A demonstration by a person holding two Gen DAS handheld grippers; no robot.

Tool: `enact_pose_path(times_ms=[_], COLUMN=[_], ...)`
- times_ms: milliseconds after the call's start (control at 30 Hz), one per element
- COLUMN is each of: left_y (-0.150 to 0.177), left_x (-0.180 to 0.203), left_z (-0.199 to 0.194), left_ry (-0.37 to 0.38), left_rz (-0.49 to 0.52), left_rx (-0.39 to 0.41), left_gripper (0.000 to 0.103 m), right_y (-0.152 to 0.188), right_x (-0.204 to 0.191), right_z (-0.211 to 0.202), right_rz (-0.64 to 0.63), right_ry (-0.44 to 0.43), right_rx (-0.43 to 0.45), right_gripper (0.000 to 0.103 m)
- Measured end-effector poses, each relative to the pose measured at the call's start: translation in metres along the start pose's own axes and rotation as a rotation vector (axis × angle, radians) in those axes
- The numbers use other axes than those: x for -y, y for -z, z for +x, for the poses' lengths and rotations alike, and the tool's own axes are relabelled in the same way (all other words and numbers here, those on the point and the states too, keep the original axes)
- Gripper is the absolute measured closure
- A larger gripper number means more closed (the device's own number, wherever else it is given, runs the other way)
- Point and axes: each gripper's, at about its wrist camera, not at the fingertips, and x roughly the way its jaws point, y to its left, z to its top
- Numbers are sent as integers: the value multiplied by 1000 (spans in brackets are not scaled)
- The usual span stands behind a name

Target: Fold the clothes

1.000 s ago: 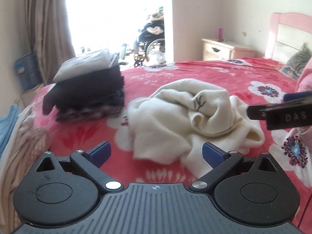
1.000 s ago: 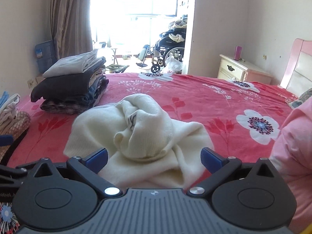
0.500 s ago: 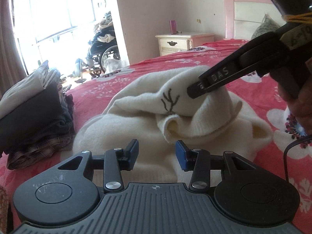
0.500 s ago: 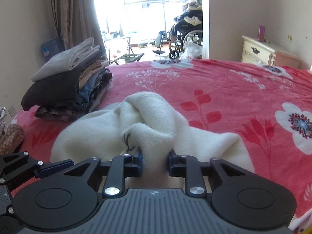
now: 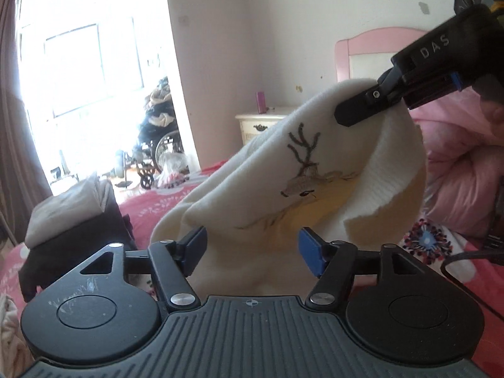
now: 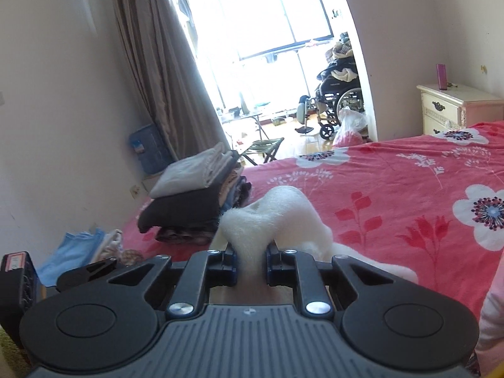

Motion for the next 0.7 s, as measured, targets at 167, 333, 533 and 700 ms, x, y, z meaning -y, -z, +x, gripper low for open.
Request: enact_pose_path(times_ms=[167,333,533,700], left_y=[-21,-29,-29,10], left_x=[35,74,90,88], left_z=[-51,-99,-141,-121], left_ry=[65,107,223,258], left_rz=[106,230,157,31], left_rx=[102,168,136,-77], left_gripper=[19,16,45,66], right_y=[-15,-26,-25,4], right_x=[-26,-59,-85,-68], right_z=[-76,-144,-183,-140], right_rz=[10,-22,-16,78], right_ry=[-123,-255,-376,-362], right_rx=[-21,-56,-116,-228], right_gripper=[85,85,85,85])
